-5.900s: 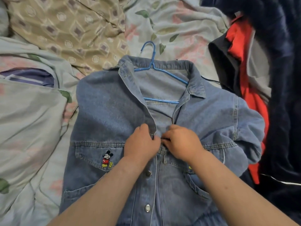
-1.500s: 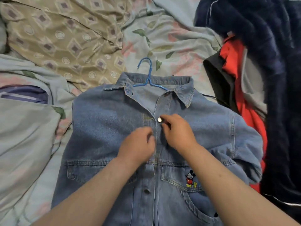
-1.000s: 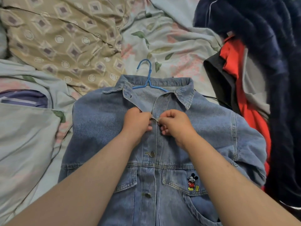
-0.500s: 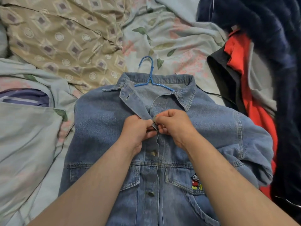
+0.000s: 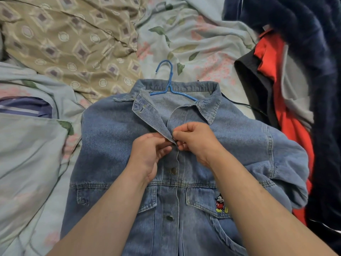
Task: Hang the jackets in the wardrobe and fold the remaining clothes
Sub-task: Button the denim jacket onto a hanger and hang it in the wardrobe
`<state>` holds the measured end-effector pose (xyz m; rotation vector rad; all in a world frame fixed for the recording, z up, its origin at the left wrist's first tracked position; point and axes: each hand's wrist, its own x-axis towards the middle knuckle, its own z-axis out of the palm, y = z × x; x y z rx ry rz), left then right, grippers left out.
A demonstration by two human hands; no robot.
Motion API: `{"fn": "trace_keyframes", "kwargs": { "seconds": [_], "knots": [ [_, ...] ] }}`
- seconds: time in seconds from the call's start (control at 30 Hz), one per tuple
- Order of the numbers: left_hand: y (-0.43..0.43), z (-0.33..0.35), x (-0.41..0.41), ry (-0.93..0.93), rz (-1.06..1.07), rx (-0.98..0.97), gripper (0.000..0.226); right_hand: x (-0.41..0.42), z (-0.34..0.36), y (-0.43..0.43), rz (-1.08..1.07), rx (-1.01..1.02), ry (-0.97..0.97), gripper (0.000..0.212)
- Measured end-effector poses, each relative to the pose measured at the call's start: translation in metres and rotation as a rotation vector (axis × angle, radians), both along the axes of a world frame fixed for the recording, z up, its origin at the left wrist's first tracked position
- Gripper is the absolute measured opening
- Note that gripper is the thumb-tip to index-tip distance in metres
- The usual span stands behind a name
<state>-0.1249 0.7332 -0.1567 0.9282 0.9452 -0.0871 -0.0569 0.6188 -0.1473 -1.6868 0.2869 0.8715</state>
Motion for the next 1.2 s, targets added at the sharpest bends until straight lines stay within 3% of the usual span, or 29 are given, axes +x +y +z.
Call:
{"fn": "trace_keyframes", "kwargs": {
  "seconds": [0.23, 0.47, 0.6, 0.73, 0.8, 0.93, 1.2],
  "knots": [
    [-0.007, 0.001, 0.003, 0.037, 0.018, 0.036, 0.022, 0.0, 0.004, -0.002, 0.074, 0.018, -0.004, 0.023],
    [-0.016, -0.001, 0.002, 0.014, 0.065, 0.136, 0.026, -0.005, 0.006, 0.005, -0.03, 0.038, 0.016, 0.022],
    [-0.02, -0.001, 0.005, -0.013, 0.043, 0.352, 0.027, 0.006, 0.017, 0.007, -0.022, -0.033, 0.012, 0.021],
    [-0.024, 0.001, 0.006, -0.011, -0.06, 0.732, 0.024, 0.015, 0.026, 0.006, 0.124, -0.103, -0.044, 0.033],
    [-0.027, 0.002, 0.005, -0.002, -0.065, 0.851, 0.026, 0.016, 0.027, 0.007, 0.15, -0.125, -0.055, 0.024],
    [-0.031, -0.001, 0.005, -0.01, -0.023, 0.882, 0.033, 0.018, 0.025, 0.006, 0.173, -0.113, -0.054, 0.013],
    [-0.031, -0.008, 0.002, -0.008, -0.075, 0.958, 0.031, 0.011, 0.004, 0.009, 0.067, -0.109, -0.05, 0.024]
  ]
}}
